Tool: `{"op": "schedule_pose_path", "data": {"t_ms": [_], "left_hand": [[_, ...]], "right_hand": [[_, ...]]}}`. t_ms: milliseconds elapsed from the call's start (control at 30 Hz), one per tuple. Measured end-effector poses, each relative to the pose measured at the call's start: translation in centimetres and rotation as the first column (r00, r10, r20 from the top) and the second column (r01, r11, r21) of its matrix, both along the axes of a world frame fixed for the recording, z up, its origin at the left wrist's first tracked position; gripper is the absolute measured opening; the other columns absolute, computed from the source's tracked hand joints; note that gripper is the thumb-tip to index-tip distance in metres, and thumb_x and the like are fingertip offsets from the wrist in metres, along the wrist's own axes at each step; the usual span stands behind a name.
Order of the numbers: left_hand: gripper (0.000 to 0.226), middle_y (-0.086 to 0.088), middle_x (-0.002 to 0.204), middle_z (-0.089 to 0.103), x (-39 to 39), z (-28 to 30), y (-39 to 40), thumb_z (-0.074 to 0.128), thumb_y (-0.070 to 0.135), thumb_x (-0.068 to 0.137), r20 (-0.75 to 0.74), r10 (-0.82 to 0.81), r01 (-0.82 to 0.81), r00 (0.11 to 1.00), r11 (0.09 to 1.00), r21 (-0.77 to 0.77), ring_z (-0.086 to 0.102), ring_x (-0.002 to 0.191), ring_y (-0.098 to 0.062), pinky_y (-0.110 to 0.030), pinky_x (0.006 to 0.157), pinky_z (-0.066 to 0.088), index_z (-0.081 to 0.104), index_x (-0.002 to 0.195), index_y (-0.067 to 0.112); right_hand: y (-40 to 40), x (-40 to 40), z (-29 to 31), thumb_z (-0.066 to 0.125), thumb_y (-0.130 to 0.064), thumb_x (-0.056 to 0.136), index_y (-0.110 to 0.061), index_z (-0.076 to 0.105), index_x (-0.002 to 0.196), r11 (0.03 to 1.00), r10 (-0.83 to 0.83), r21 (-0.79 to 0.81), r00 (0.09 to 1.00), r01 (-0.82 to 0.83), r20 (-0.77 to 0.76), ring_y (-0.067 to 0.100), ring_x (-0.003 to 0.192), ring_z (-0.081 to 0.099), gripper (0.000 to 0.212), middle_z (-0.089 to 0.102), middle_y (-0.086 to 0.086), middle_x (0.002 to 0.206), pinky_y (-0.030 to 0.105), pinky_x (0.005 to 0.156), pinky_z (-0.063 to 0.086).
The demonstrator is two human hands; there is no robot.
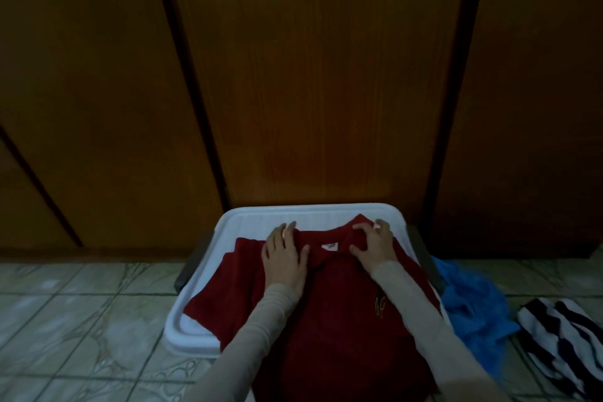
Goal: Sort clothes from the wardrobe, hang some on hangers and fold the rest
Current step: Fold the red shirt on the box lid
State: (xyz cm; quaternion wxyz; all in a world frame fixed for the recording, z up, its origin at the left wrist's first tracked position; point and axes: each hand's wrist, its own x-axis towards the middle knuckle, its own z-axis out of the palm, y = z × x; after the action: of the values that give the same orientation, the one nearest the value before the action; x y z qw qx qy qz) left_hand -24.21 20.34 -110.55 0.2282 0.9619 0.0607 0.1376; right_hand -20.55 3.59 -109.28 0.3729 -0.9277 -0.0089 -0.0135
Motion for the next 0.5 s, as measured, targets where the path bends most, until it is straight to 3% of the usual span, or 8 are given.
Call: {"op": "schedule_pose_path", "data": {"t_ms": [67, 100, 200, 333, 500], "left_hand": [[0.057, -0.004, 0.155, 0.019, 0.0, -0.6, 0.4, 0.032, 0.033, 0.101, -0.094, 0.042, -0.058, 0.995, 0.983, -0.174, 0.013, 0.144, -0.019, -0.041, 0.119, 0.008, 0.009, 0.149, 0.018], [0.056, -0.004, 0.156, 0.016, 0.0, -0.8, 0.6, 0.030, 0.033, 0.101, -0.142, 0.026, -0.052, 0.990, 0.981, -0.187, 0.011, 0.144, -0.019, -0.043, 0.118, 0.004, 0.006, 0.150, 0.018], [0.056, 0.000, 0.159, 0.001, 0.3, -1.6, 0.9, 0.021, 0.037, 0.102, -0.238, -0.014, -0.002, 0.971, 0.998, -0.063, -0.003, 0.146, -0.015, -0.045, 0.115, -0.007, -0.004, 0.150, 0.020], [0.059, 0.003, 0.157, -0.015, 1.3, -1.6, 0.9, 0.015, 0.041, 0.102, -0.360, 0.015, 0.011, 0.933, 0.997, 0.070, -0.014, 0.144, -0.015, -0.052, 0.113, -0.011, -0.014, 0.148, 0.020], [0.060, 0.002, 0.156, -0.020, 2.7, -1.8, 1.0, 0.012, 0.043, 0.101, -0.394, 0.064, 0.002, 0.917, 0.986, 0.166, -0.019, 0.143, -0.019, -0.057, 0.111, -0.010, -0.020, 0.147, 0.021]], "right_hand": [[0.4, -0.1, -0.9, 0.049, -0.024, 0.096, -0.018, 0.030, 0.144, 0.986, 0.058, -0.157, 0.998, -0.063, -0.039, 0.027, 0.144, 0.000, 0.052, -0.010, 0.011, 0.156, 0.040, 0.115, 0.016], [0.6, 0.0, -1.2, 0.043, -0.029, 0.098, -0.017, 0.019, 0.148, 0.971, 0.088, -0.217, 0.993, -0.102, -0.076, 0.025, 0.145, -0.005, 0.056, -0.014, 0.008, 0.156, 0.042, 0.117, 0.014], [1.0, 0.4, -1.8, 0.024, -0.042, 0.101, -0.016, -0.009, 0.150, 0.924, 0.118, -0.336, 0.972, -0.182, -0.203, 0.018, 0.144, -0.015, 0.064, -0.021, 0.004, 0.155, 0.041, 0.118, 0.000], [1.2, 0.7, -2.6, 0.017, -0.053, 0.098, -0.017, -0.021, 0.146, 0.877, 0.122, -0.427, 0.961, -0.221, -0.248, 0.016, 0.141, -0.024, 0.071, -0.031, 0.003, 0.152, 0.039, 0.116, -0.008], [1.2, 1.5, -3.2, 0.017, -0.058, 0.096, -0.018, -0.022, 0.146, 0.846, 0.122, -0.492, 0.972, -0.206, -0.199, 0.016, 0.141, -0.024, 0.075, -0.031, 0.003, 0.152, 0.040, 0.116, -0.008]]}}
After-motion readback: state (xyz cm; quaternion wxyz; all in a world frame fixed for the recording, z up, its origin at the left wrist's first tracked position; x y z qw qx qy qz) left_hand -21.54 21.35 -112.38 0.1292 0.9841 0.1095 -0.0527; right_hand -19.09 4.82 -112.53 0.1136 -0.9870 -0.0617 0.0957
